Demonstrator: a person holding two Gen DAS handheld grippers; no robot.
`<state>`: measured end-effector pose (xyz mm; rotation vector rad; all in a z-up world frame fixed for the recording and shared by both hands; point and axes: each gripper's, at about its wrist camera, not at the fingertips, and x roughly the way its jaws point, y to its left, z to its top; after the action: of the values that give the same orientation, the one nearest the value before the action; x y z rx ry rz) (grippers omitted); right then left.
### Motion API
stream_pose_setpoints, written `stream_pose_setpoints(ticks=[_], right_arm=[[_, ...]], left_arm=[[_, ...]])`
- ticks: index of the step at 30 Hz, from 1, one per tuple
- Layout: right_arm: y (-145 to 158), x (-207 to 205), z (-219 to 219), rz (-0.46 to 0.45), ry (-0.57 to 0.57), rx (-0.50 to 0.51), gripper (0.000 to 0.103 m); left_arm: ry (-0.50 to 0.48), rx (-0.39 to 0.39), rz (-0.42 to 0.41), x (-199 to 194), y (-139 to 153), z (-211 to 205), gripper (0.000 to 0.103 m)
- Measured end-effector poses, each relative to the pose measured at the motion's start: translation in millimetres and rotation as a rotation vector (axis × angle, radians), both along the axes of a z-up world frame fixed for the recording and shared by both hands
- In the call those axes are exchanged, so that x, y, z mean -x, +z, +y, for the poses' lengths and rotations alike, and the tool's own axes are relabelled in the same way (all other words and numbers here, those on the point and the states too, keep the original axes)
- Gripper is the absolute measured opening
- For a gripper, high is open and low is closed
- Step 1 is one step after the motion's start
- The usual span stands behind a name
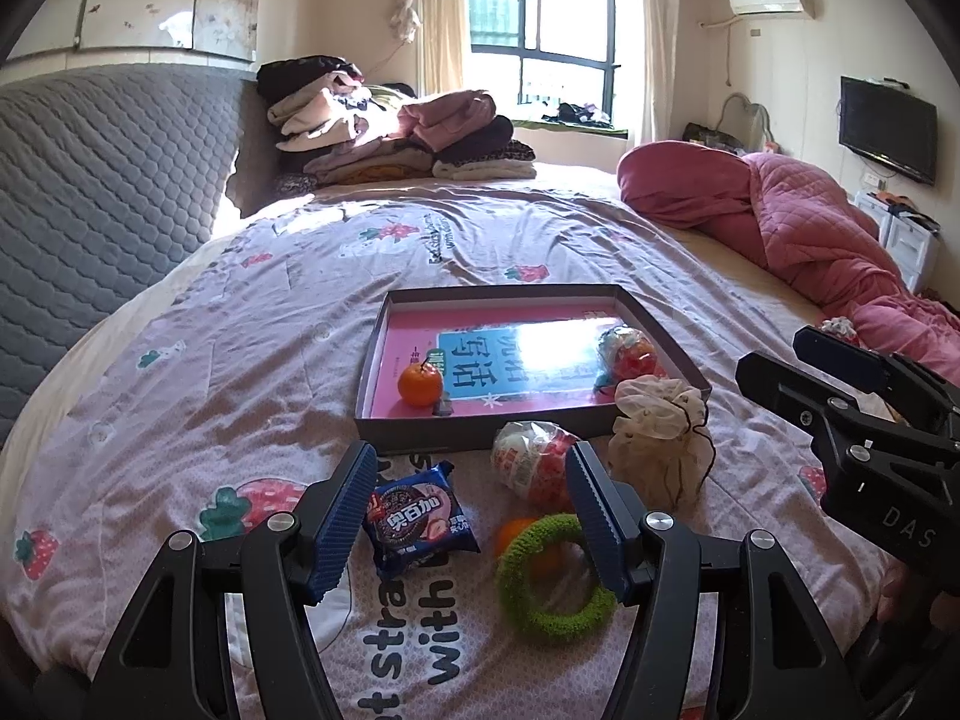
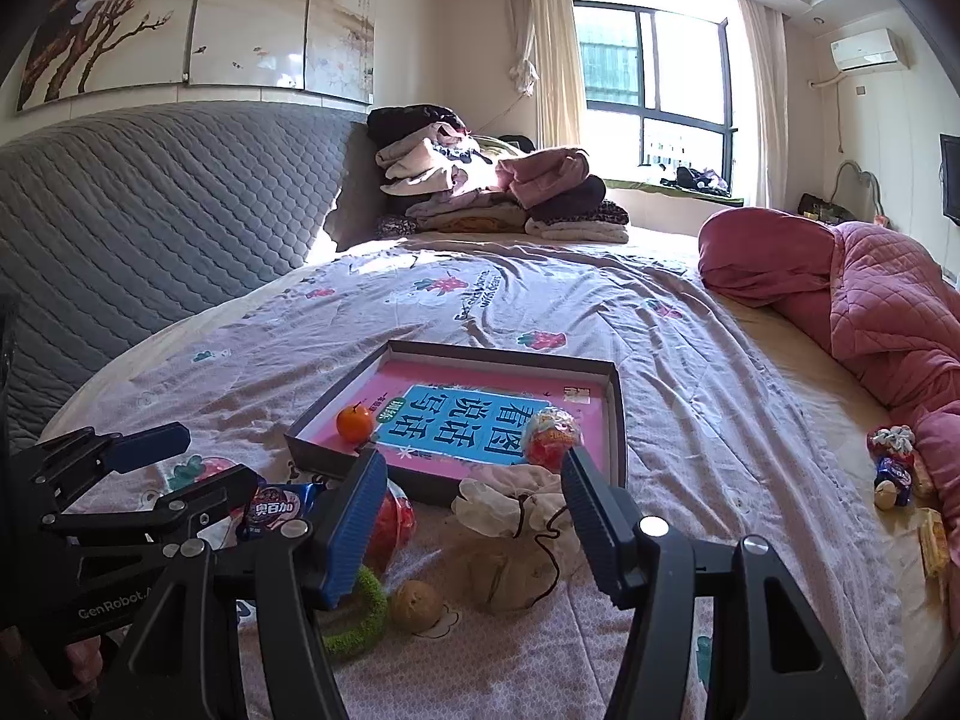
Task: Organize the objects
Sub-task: 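Move both grippers back over the remaining items beside the tray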
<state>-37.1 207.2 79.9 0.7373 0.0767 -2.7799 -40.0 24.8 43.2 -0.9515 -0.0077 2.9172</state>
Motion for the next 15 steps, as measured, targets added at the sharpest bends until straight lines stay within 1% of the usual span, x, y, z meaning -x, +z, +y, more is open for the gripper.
stream_pose_setpoints(ticks=[3, 15], right_arm=[[0.4, -1.6, 0.4, -0.002, -0.001, 0.001, 0.060], [-4.1, -7.9, 4.2, -0.016, -0.007, 0.000, 0.060]], left_arm=[[-0.005, -0.010, -0.015, -0.5, -2.2, 0.3, 0.067], [-0.016, -0.004, -0.040, -4.5, -8.4, 0.3, 0.067]])
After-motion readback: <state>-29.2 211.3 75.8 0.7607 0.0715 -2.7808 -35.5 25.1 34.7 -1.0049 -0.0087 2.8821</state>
